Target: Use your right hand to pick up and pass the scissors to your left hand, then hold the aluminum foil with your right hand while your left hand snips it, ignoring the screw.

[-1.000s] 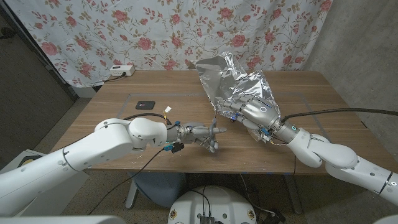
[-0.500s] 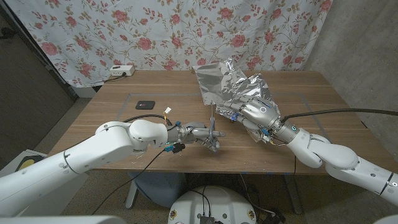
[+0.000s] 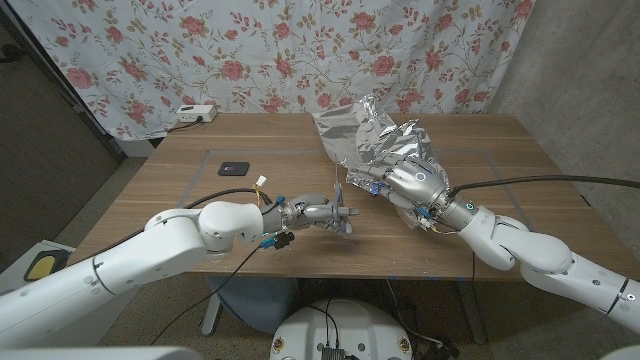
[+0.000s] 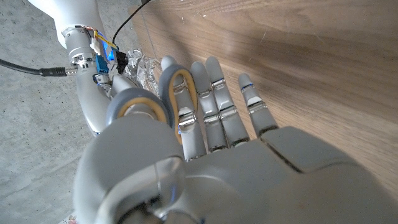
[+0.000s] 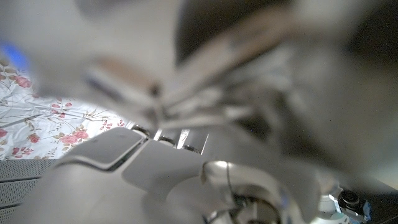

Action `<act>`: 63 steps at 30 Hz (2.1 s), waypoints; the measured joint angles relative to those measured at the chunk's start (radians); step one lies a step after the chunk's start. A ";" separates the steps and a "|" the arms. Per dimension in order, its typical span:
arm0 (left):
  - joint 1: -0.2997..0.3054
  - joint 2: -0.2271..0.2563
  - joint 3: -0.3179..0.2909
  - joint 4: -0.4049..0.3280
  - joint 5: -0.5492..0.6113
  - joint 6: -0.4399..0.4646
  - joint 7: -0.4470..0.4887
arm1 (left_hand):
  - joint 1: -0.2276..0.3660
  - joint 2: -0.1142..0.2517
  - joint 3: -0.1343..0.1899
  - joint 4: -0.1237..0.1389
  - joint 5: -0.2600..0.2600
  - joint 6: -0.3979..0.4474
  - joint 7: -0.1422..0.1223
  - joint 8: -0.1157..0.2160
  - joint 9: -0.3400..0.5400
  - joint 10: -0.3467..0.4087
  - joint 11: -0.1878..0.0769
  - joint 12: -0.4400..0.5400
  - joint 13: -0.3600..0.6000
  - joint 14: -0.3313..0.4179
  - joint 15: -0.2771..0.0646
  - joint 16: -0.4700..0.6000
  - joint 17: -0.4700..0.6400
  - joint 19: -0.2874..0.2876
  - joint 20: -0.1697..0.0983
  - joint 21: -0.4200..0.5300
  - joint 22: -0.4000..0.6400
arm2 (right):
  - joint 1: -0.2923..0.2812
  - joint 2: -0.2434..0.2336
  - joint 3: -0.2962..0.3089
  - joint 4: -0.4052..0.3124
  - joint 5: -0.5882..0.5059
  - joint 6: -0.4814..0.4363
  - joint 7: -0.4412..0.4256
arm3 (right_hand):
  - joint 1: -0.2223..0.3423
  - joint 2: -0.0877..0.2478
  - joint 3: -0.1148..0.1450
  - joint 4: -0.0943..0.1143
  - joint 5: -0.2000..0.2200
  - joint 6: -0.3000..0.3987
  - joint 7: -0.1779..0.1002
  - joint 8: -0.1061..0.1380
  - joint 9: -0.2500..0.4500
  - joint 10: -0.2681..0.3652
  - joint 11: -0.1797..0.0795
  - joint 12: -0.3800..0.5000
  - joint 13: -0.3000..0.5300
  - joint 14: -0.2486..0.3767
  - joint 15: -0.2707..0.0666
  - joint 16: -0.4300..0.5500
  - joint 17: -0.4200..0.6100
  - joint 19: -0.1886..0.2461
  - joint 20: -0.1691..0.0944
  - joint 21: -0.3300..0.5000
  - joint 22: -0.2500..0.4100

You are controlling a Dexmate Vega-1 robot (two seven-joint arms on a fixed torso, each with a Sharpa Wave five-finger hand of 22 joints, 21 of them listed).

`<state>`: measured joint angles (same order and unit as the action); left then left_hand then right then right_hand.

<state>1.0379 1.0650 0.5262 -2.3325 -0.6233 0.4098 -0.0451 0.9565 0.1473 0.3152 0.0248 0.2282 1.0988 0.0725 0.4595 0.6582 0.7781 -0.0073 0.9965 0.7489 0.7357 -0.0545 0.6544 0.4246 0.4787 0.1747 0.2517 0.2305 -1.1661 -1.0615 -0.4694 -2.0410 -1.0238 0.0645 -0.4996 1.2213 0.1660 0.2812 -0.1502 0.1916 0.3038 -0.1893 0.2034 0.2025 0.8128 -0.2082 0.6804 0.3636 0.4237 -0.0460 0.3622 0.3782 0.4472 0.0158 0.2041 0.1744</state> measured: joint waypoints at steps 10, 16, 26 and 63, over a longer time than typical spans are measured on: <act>0.057 0.032 -0.045 -0.026 0.000 -0.035 0.035 | 0.001 -0.001 0.008 0.008 -0.016 0.011 -0.003 0.004 -0.006 0.000 0.000 0.001 0.001 0.005 -0.005 0.000 0.005 0.000 0.000 0.004 0.000 | 0.006 0.015 -0.011 -0.012 -0.011 -0.021 0.026 | 0.000 0.000 -0.004 0.004 0.000 0.000 0.000 0.000 0.000 0.000 0.000 -0.001 0.001 0.000 0.000 0.000 0.005 0.000 0.000 0.000 0.000; 0.086 0.048 -0.067 -0.031 -0.001 -0.057 0.045 | 0.001 -0.001 0.008 0.008 -0.021 0.015 -0.007 0.004 -0.006 0.000 0.000 0.002 0.001 0.005 -0.005 0.004 0.009 0.000 0.000 0.004 0.000 | 0.006 0.022 -0.016 -0.020 -0.017 -0.035 0.039 | 0.000 0.000 -0.004 0.004 0.000 0.000 0.000 0.000 0.000 0.000 0.000 -0.001 0.001 0.000 0.000 -0.004 0.005 0.000 0.000 0.000 0.000; 0.124 0.076 -0.100 -0.035 -0.008 -0.095 0.044 | 0.001 -0.001 0.010 0.010 -0.029 0.016 -0.008 0.004 -0.005 0.000 0.000 0.002 0.001 0.006 -0.006 0.004 0.009 -0.002 -0.009 0.004 0.000 | -0.009 0.029 -0.016 -0.041 -0.010 -0.055 0.056 | 0.003 0.003 -0.004 0.004 0.000 0.000 0.000 0.000 0.000 0.000 0.000 0.005 0.001 0.000 0.000 -0.004 0.005 0.000 0.000 0.000 0.000; 0.442 0.191 -0.328 -0.082 -0.051 -0.262 0.146 | -0.005 0.005 0.010 0.010 -0.040 0.024 -0.008 0.003 -0.006 0.004 0.004 0.001 0.001 0.006 -0.006 0.008 0.023 -0.006 -0.016 0.011 -0.003 | 0.018 0.070 -0.049 -0.050 -0.027 -0.050 0.092 | 0.011 0.002 -0.008 0.008 0.000 -0.013 0.005 -0.005 0.000 0.000 0.000 0.001 -0.004 0.002 0.002 -0.008 0.014 0.000 0.000 0.000 0.000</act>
<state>1.4797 1.2557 0.1978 -2.4147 -0.6738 0.1478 0.1014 0.9514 0.1523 0.3249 0.0345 0.1885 1.1224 0.0642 0.4628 0.6525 0.7822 -0.0031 0.9974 0.7495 0.7419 -0.0607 0.6622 0.4481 0.4731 0.1587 0.2632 0.2275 -1.1484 -0.9920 -0.5182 -2.0912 -1.0509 0.0144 -0.4072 1.2321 0.1685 0.2729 -0.1419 0.1915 0.2908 -0.1840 0.1987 0.2022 0.8128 -0.2082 0.6818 0.3591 0.4256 -0.0441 0.3546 0.3922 0.4474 0.0161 0.2041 0.1744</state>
